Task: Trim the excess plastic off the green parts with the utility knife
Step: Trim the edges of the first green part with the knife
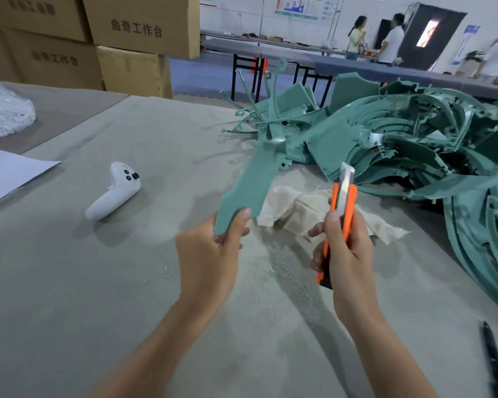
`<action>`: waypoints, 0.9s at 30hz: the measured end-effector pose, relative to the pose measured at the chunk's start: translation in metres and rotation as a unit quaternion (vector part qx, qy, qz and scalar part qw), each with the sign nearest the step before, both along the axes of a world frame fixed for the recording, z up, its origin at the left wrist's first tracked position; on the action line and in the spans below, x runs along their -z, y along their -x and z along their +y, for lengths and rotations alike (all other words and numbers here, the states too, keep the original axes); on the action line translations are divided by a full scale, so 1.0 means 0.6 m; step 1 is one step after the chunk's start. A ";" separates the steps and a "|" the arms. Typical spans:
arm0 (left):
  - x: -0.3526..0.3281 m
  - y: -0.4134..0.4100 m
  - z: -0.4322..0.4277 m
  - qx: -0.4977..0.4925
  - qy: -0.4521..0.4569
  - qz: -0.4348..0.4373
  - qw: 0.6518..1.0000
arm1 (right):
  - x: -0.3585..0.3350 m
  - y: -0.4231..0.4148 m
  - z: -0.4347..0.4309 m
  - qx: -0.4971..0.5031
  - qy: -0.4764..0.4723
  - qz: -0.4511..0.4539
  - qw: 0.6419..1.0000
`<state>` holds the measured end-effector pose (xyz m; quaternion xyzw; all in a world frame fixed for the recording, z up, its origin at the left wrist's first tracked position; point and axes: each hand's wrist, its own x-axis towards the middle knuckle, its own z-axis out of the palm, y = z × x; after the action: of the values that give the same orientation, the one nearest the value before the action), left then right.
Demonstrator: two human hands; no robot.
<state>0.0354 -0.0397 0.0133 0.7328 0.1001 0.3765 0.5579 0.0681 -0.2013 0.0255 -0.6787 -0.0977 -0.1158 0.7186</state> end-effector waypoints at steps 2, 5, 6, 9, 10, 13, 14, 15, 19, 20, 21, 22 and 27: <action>0.002 -0.002 0.011 -0.011 -0.059 -0.017 0.998 | 0.001 0.003 -0.001 -0.004 0.056 -0.076 0.996; 0.004 -0.005 0.017 -0.043 -0.149 -0.055 0.986 | 0.005 0.007 0.002 0.011 0.150 -0.162 0.975; 0.004 -0.005 0.018 -0.057 -0.179 -0.059 0.980 | 0.006 0.008 0.003 0.020 0.182 -0.183 0.966; 0.001 -0.004 0.021 -0.098 -0.243 -0.058 0.963 | 0.009 0.008 0.006 0.037 0.244 -0.215 0.945; 0.000 -0.004 0.022 -0.106 -0.255 -0.053 0.960 | 0.010 0.007 0.005 0.041 0.256 -0.216 0.941; 0.001 -0.004 0.026 -0.110 -0.292 -0.049 0.949 | 0.013 0.003 0.003 0.047 0.285 -0.205 0.935; 0.001 -0.004 0.028 -0.109 -0.305 -0.051 0.945 | 0.013 0.001 0.003 0.050 0.294 -0.200 0.934; 0.002 -0.004 0.030 -0.110 -0.318 -0.054 0.940 | 0.013 -0.001 0.003 0.054 0.303 -0.196 0.931; 0.004 -0.004 0.033 -0.104 -0.364 -0.069 0.923 | 0.013 -0.006 0.003 0.064 0.341 -0.182 0.920; 0.004 -0.003 0.033 -0.102 -0.375 -0.072 0.919 | 0.013 -0.007 0.003 0.064 0.345 -0.180 0.919; 0.005 -0.003 0.033 -0.100 -0.382 -0.074 0.916 | 0.013 -0.008 0.003 0.064 0.347 -0.179 0.918; 0.006 -0.002 0.034 -0.098 -0.387 -0.074 0.914 | 0.013 -0.008 0.004 0.063 0.348 -0.179 0.918; 0.003 -0.003 0.037 -0.102 -0.391 -0.058 0.913 | 0.015 0.004 0.010 0.029 0.352 -0.211 0.911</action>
<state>0.0370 -0.0172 0.0118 0.8551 -0.0137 0.4821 0.1900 0.0659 -0.1953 0.0168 -0.8502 -0.2619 -0.2346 0.3918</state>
